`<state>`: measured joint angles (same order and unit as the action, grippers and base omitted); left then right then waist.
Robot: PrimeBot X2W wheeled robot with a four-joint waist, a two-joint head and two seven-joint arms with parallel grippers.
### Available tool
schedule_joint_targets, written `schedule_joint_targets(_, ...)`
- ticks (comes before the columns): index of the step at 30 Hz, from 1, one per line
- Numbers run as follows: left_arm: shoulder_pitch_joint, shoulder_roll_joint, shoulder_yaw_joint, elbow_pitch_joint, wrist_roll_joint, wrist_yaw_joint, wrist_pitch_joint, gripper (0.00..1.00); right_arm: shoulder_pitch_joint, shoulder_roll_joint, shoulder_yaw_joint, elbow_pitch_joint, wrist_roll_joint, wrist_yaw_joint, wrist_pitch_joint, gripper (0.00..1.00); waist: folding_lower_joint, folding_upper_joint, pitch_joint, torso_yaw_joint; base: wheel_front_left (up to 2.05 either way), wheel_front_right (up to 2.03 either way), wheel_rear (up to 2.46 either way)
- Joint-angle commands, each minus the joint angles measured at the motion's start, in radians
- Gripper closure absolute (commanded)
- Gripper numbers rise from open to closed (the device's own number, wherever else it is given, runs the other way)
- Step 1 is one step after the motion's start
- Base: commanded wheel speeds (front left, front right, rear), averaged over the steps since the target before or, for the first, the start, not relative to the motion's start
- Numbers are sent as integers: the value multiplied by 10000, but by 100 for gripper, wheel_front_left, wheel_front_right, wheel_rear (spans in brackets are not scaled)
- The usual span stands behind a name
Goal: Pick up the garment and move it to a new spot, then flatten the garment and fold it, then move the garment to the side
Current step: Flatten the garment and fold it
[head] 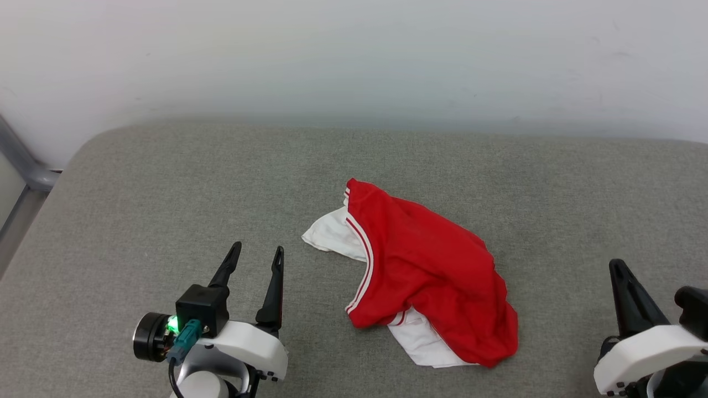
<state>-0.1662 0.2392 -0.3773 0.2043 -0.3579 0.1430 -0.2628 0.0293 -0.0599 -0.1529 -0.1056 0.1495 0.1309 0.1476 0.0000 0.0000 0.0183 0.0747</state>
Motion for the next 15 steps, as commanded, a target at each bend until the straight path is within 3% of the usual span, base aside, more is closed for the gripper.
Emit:
schedule_joint_targets(1,75,37,15,-33,-7,59,22,0,219,68,-48,-14,14,-3,-195,100,0,0,-25,-15,0,0,0)
schedule_joint_targets(2,88,47,12,-40,-14,78,24,0,330,80,-68,13,-15,-3,-248,64,0,0,-44,-29,0,0,0)
schedule_joint_targets(3,112,59,11,-53,-19,78,18,0,415,88,-76,24,-39,-3,-288,0,0,0,-61,-48,0,0,0)
schedule_joint_targets(15,181,149,-74,-154,-63,182,85,0,608,107,203,28,126,-3,542,0,0,0,-152,-165,0,0,0)
